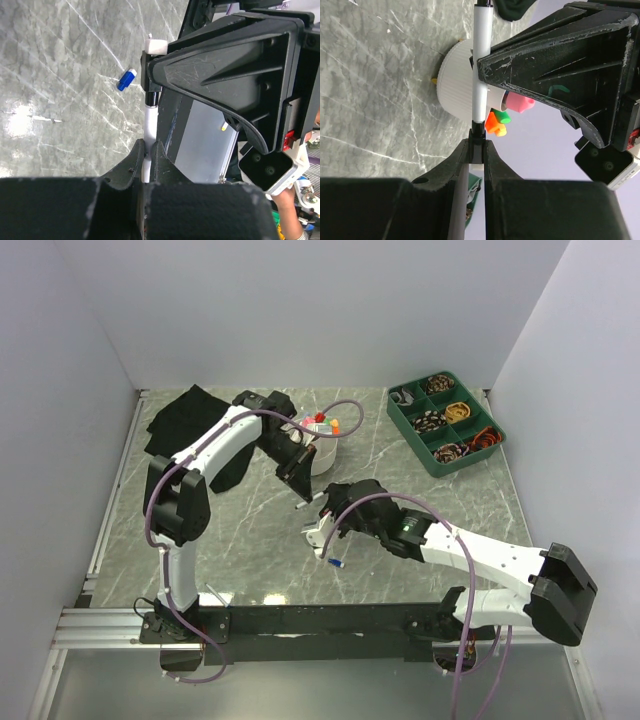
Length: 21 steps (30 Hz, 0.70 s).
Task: Sort the stationery into containers
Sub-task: Close the pen cap on the pen.
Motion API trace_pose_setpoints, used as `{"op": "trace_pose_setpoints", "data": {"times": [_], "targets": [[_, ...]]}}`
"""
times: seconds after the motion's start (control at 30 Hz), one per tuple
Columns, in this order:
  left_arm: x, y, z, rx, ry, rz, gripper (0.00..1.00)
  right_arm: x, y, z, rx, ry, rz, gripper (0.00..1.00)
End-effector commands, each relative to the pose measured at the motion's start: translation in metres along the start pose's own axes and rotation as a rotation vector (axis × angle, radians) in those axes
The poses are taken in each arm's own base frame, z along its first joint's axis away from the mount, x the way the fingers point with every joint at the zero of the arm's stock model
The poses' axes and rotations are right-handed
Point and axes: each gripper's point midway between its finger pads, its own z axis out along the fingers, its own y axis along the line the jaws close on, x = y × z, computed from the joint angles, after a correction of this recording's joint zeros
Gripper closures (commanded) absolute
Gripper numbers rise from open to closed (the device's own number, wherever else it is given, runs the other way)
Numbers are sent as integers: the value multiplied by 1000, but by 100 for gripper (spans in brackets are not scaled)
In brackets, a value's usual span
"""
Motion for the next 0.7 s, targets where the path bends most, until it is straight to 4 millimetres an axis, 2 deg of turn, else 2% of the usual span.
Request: {"op": "trace_pose_setpoints", "data": {"times": [0.0,0.13,0.2,0.37,0.4,0.43,0.5,0.67], "targets": [[-51,-6,-5,11,-162,184,99,-71,-5,1,5,-277,-22,100],[-55,-6,-5,8,-162,197,99,-70,-6,1,19,-268,-50,100],[-50,-10,-8,8,-151,205,99,-64,-9,1,31,-234,-55,100],[-19,-29,-16,16,-112,219,99,-36,-29,-7,151,-83,-25,100],[-10,-29,-14,20,-97,208,99,-32,-31,-9,162,-68,-16,96],[-7,-35,-18,17,-102,225,99,-29,-33,-12,176,-56,-6,80],[2,-43,-22,24,-101,239,99,-22,-33,-15,177,-21,15,64],[7,-48,-35,-26,-129,273,99,-4,-29,-30,169,48,64,56]]}}
